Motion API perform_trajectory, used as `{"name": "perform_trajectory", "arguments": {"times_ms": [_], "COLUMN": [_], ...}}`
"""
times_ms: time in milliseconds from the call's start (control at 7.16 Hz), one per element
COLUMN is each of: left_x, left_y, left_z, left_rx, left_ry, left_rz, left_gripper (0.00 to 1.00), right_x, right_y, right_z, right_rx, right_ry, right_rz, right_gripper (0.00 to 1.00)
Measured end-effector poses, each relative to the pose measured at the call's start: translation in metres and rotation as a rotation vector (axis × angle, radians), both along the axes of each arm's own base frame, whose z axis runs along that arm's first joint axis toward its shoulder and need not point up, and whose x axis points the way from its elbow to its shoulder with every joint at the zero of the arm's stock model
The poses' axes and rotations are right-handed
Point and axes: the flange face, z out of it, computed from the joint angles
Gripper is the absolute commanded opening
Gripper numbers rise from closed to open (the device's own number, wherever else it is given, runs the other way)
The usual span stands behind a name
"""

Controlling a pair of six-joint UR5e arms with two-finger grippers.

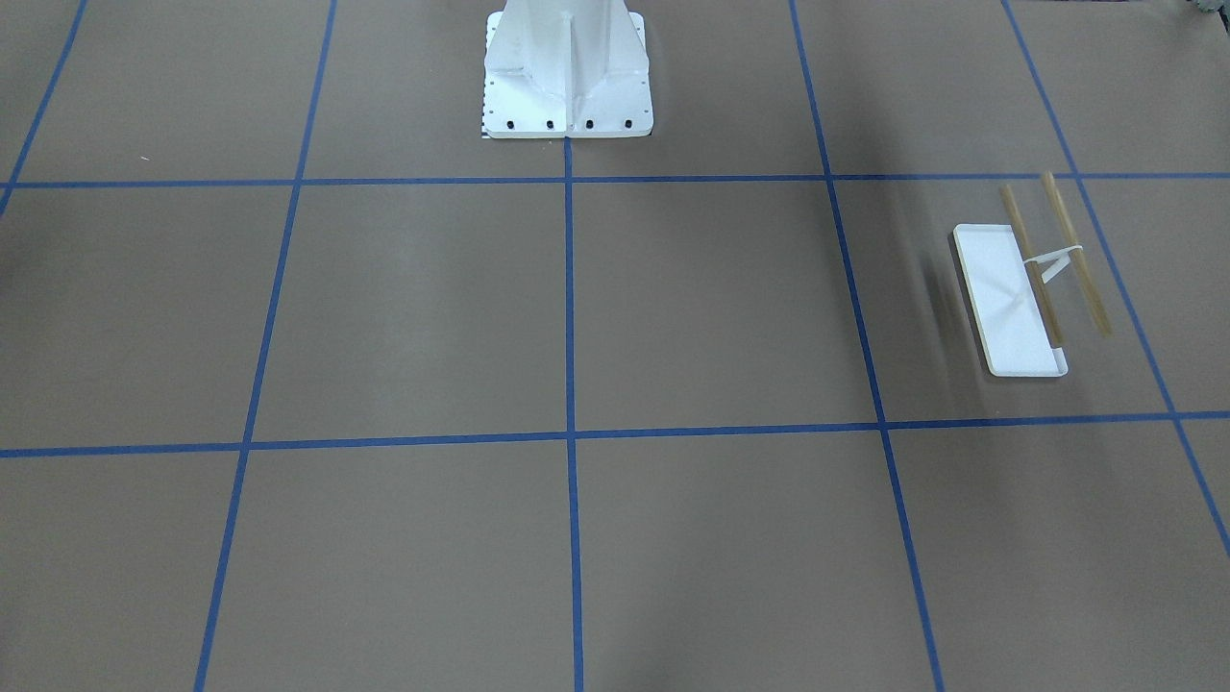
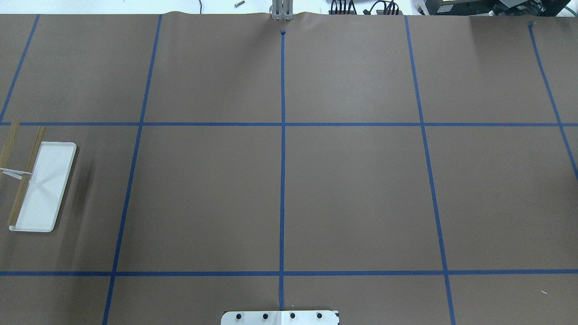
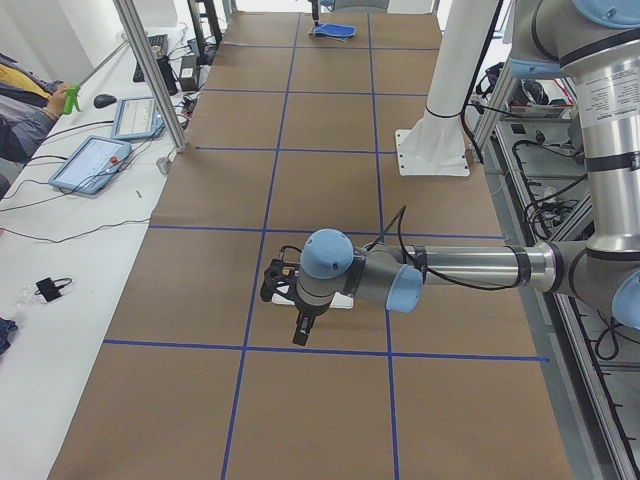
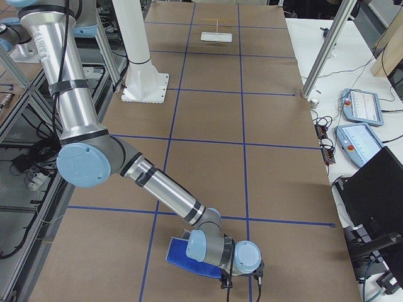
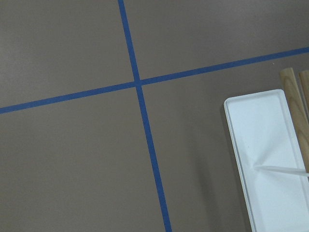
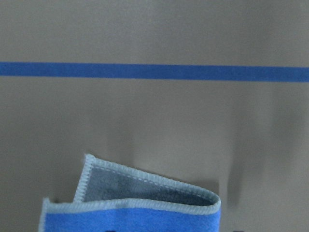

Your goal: Hang towel on rack

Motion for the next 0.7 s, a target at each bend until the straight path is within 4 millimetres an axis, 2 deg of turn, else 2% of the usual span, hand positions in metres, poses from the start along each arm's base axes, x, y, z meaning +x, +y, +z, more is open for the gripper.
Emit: {"name": "perform_trajectory", "arguments": {"times_ms": [279, 419, 698], "left_x": [0.0001, 0.0, 0.0], "left_y": [-0.0001, -0.0004, -0.0008], "left_z": [-0.0002, -0.0004, -0.0007], "left_rx": [0.001, 0.001, 0.002], "left_ry": [0.001, 0.0, 0.0], "left_rz": [0.0, 0.0, 0.0], "left_gripper": [0.98, 0.98, 0.98], "right_x": [-0.0043, -0.0048, -0.0057], "right_y": [-0.0006, -0.0007, -0.0006], "right_z": [0.0015, 0.0023, 0.0044], "right_rx": [-0.002, -0.004, -0.01], "right_ry": [0.012, 0.018, 0.022], "right_rz": [-0.013, -0.016, -0.02], "right_gripper": [0.77, 0.68, 0.43]}}
